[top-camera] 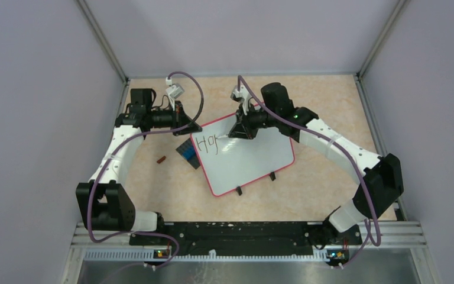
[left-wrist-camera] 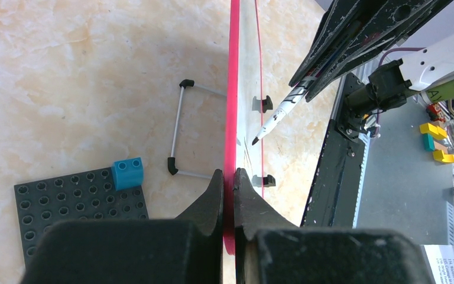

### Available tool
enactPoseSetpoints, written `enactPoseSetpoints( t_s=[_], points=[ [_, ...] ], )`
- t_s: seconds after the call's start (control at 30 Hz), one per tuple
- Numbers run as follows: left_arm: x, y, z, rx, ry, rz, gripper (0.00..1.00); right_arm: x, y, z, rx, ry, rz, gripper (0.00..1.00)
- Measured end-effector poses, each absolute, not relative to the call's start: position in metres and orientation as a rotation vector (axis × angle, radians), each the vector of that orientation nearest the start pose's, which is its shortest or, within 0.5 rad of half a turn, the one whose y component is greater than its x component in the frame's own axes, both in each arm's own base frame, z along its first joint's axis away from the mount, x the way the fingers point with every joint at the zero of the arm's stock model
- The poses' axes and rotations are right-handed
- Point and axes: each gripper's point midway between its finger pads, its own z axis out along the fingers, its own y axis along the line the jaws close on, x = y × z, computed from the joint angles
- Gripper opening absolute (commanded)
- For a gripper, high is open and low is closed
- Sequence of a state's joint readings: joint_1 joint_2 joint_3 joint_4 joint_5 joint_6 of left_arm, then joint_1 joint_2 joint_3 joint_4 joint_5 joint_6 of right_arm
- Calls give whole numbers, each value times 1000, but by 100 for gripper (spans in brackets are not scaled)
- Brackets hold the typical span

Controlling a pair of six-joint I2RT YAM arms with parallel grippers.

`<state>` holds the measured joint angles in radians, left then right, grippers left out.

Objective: Write a sentence on the whiteboard

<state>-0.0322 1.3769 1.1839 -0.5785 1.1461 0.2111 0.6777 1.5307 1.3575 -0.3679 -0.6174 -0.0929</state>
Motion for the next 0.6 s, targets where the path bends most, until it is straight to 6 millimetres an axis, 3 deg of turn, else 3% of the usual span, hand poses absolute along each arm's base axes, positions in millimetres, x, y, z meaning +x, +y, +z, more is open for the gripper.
enactPoseSetpoints(
  t_s=[0.4,0.6],
  points=[
    [298,-166,248,778,1905,-1202,0,276,348,255,-1141,1796,994,0],
    [298,-166,248,778,1906,-1200,0,280,349,250,-1138,1810,983,0]
  ],
)
